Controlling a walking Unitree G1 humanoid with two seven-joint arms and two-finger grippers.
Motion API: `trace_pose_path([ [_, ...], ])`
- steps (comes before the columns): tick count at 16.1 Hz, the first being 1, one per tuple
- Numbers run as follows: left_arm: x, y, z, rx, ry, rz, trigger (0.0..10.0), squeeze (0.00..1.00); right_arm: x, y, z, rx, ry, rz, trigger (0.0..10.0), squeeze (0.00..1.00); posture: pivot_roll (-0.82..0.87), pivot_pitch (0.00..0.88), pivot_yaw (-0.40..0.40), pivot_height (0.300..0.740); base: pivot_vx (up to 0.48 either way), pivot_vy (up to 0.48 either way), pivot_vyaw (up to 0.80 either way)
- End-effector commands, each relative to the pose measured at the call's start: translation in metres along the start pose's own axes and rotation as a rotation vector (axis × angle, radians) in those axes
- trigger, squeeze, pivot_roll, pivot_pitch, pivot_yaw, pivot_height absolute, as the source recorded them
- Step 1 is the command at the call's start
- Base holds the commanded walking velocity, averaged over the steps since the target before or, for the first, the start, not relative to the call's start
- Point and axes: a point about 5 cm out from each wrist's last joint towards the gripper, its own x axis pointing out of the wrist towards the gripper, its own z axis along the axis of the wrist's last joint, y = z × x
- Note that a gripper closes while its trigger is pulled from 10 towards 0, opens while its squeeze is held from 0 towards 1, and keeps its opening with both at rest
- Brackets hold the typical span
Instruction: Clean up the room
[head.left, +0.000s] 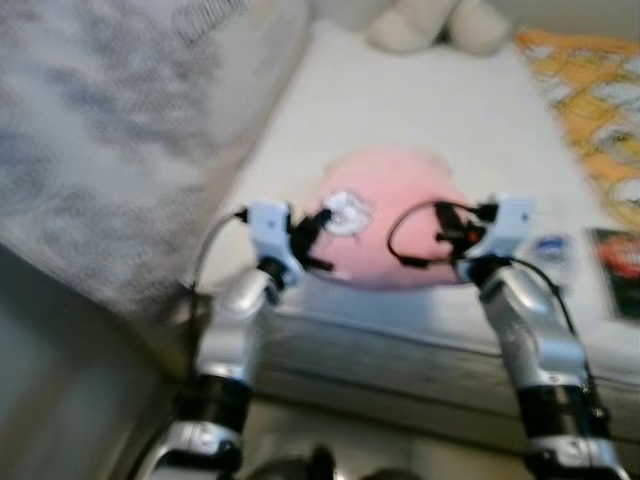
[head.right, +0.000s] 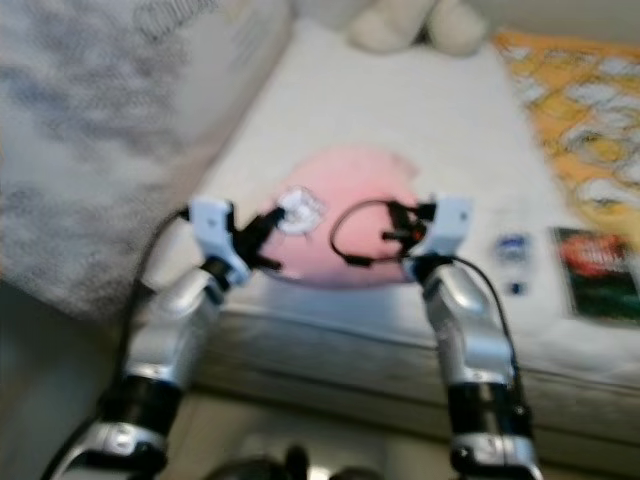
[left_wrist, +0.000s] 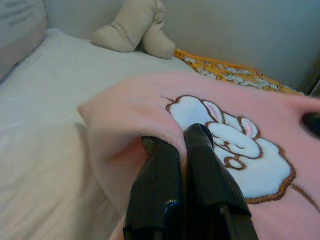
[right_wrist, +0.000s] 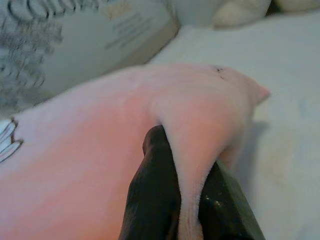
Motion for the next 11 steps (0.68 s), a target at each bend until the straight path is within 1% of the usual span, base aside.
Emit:
trace_pose_path([
  [1,-0.0012,0.0086,0.0093,0.02,-0.03,0.041,0.0,0.0,-0.0016,-0.011,0.0107,-0.024,-0.049,-0.044,0.0,0.0,-0.1,0.0,0.025,0.74,0.0,0.476,0.44],
  [2,-0.0009,0.0085,0.0083,0.025,-0.023,0.044,0.0,0.0,-0.001,-0.0116,0.0091,-0.028,-0.04,-0.043,0.0,0.0,-0.1,0.0,0.024,0.74,0.0,0.304,0.44],
  [4,-0.0016,0.0103,0.0064,0.052,-0.006,0.065,0.0,0.0,-0.0014,-0.0119,0.0071,-0.046,-0.031,-0.036,0.0,0.0,-0.1,0.0,0.022,0.74,0.0,0.0,0.0],
  [6,-0.0011,0.0105,0.0076,0.043,-0.018,0.064,0.0,0.0,-0.0011,-0.0113,0.0065,-0.062,-0.03,-0.031,0.0,0.0,-0.1,0.0,0.021,0.74,0.0,0.0,0.0],
  [8,-0.0005,0.0103,0.009,0.064,-0.02,0.068,0.0,0.0,-0.0001,-0.0082,0.0066,-0.085,-0.032,-0.013,0.0,0.0,-0.1,0.0,0.02,0.74,0.0,0.0,0.0],
  [11,0.0005,0.0074,0.0081,0.066,-0.018,0.066,0.0,0.0,0.0007,-0.0081,0.0071,-0.091,-0.034,-0.009,0.0,0.0,-0.1,0.0,0.017,0.74,0.0,0.0,0.0],
])
